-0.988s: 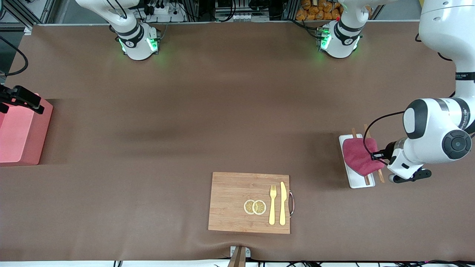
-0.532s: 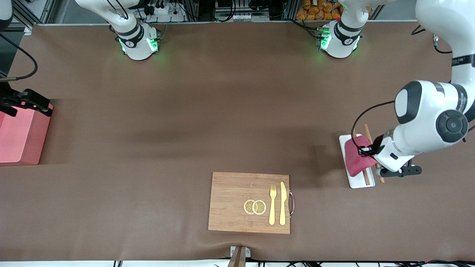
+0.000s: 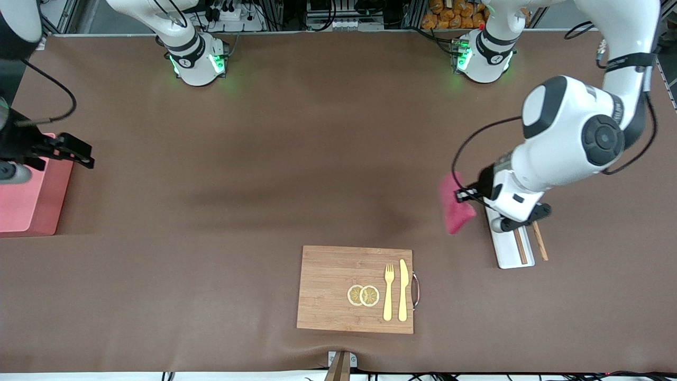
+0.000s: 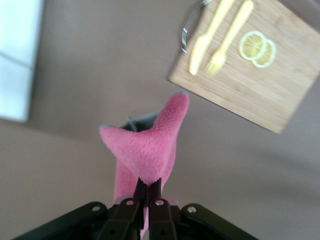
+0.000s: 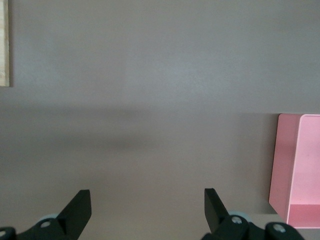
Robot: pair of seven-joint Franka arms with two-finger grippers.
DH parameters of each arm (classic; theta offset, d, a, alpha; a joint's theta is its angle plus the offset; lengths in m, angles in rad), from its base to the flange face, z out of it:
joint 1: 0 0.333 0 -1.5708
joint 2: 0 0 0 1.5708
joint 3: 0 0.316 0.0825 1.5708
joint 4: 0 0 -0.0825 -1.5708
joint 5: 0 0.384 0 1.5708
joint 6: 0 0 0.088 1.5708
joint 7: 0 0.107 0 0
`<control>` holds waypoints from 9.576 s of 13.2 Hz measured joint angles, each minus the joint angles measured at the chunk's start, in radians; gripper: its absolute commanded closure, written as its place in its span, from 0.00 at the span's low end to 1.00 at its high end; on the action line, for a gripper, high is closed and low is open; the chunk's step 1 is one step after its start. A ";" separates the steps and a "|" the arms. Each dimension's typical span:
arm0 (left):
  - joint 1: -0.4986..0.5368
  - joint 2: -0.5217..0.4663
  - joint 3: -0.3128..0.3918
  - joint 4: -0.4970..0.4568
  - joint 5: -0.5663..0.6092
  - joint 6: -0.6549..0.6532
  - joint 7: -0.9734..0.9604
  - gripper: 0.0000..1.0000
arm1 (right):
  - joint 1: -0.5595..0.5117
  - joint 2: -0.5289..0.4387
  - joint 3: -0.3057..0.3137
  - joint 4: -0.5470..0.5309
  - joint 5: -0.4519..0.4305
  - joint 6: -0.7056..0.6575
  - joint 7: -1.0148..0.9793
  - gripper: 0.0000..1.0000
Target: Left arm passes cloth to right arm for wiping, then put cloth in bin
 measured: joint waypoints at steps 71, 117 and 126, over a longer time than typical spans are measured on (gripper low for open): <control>0.121 -0.142 0.042 0.269 0.246 -0.304 0.265 0.00 | -0.172 0.442 -0.046 -0.305 0.028 0.712 -0.427 1.00; -0.032 -0.323 0.306 0.109 0.246 -0.401 0.444 0.00 | -0.726 0.602 -0.033 0.099 0.061 0.485 -1.180 0.00; -0.023 -0.323 0.307 0.109 0.246 -0.400 0.444 0.00 | -0.576 0.414 -0.026 0.151 0.077 0.240 -1.008 0.00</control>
